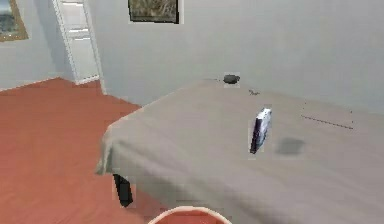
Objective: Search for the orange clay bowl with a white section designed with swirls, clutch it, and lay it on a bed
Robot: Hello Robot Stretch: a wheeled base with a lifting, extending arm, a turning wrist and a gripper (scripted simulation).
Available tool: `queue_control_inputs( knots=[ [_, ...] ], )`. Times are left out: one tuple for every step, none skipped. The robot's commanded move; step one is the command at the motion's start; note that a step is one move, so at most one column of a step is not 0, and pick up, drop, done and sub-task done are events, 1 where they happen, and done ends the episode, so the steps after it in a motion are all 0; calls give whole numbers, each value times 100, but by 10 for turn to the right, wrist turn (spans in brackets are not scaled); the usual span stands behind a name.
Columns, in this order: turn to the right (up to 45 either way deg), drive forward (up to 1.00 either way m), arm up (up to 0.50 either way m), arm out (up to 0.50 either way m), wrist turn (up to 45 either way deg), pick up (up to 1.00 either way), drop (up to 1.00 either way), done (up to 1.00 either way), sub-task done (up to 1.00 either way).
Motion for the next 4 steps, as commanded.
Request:
queue_control_inputs(
  knots=[
    [450,0,0,0,0,0,0,0,0],
    [450,0,0,0,0,0,0,0,0],
    [180,0,0,0,0,0,0,0,0],
    [-450,0,0,0,0,0,0,0,0]
  ],
)
